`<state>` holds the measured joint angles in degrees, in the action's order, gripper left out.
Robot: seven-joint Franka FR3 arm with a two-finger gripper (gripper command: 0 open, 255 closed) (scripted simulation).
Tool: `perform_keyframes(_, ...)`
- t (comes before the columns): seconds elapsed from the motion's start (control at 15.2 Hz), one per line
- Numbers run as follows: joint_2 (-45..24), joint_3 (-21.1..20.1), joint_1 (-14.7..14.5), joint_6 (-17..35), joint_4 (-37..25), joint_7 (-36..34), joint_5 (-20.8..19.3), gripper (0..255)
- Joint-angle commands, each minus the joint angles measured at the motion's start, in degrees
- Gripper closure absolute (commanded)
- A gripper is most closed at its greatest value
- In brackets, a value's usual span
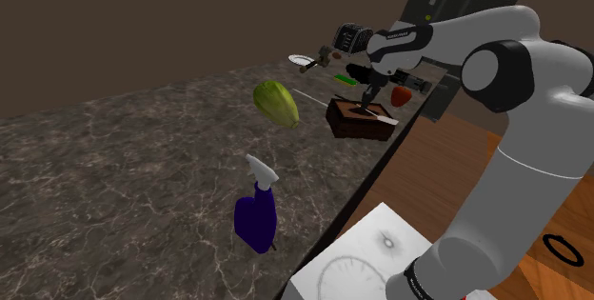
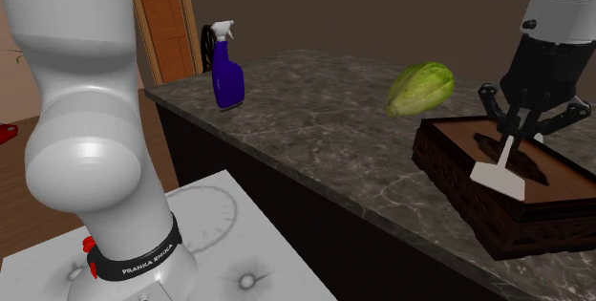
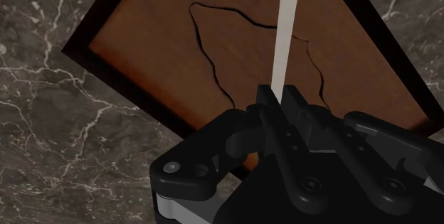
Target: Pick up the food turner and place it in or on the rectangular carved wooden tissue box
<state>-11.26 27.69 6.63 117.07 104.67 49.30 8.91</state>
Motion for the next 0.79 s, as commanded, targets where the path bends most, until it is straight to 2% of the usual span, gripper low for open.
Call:
perform_keyframes(0.0,0.0,0.0,0.0,0.1,0.1,0.0,0.0,255)
perform_keyframes(0.2,0.0,0.0,0.0,0.1,0.1,0.0,0.0,255)
perform_keyframes(0.26,-0.1,0.0,0.0,0.1,0.1,0.0,0.0,0)
perform_keyframes(0.59,0.0,0.0,0.0,0.1,0.1,0.0,0.0,0)
perform_keyframes(0.73,1.2,0.2,-0.1,-3.4,-2.3,-0.5,-0.8,0)
